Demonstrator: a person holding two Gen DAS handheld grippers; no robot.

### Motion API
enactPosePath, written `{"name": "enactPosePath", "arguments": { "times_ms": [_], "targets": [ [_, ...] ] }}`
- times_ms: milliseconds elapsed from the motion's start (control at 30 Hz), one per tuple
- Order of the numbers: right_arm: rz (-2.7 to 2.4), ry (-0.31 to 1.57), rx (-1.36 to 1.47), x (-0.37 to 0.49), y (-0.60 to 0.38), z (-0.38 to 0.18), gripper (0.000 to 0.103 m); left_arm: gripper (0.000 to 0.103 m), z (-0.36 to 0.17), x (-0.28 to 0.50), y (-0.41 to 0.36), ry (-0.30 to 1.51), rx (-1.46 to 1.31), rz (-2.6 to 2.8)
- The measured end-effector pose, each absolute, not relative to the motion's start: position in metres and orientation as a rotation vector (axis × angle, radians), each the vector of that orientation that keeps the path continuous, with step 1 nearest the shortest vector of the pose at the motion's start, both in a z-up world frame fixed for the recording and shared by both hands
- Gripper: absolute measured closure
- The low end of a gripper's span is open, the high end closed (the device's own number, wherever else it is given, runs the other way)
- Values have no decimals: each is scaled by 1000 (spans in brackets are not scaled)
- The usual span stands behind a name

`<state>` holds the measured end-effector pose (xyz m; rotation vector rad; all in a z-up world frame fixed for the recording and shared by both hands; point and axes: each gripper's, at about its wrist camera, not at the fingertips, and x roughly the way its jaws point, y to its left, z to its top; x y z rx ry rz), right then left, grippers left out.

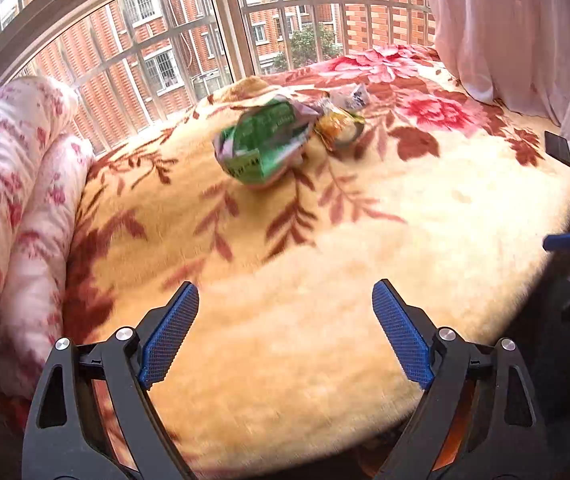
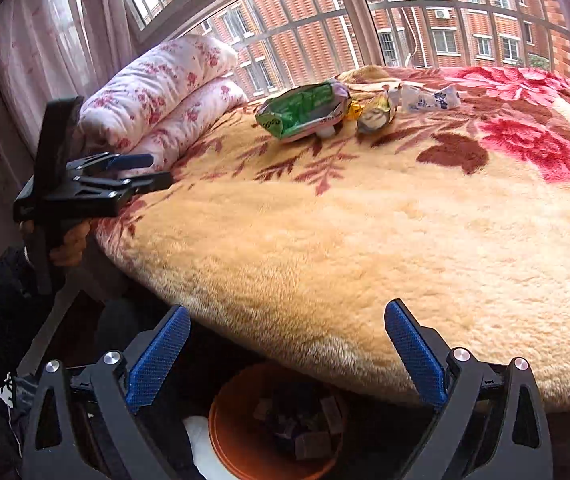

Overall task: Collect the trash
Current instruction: 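Move both tools back over bed, left tool toward green bag, then grasp crumpled green-white bag with left tool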

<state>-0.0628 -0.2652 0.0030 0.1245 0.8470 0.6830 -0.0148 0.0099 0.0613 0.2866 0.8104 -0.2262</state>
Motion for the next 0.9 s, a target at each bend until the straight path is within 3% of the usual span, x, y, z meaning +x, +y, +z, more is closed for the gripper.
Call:
{"name": "enactPosePath", "arguments": {
  "times_ms": [167,533,800,833,900],
  "targets": [
    [668,828,165,-38,-269,9,6,14,75,75,3,811,358,-256],
    [605,862,258,-4,-290,-17,6,14,44,197,-5,898,477,-317],
    [597,882,301,6,-291,-29,6,14,0,260,-8,1110,433,-365],
    [598,881,303,6,-291,-29,6,16,-2,261,-6,1118,388,-374],
    [599,878,309,7,-292,-29,6,39,0,259,-4,1110,311,-401]
  ]
}}
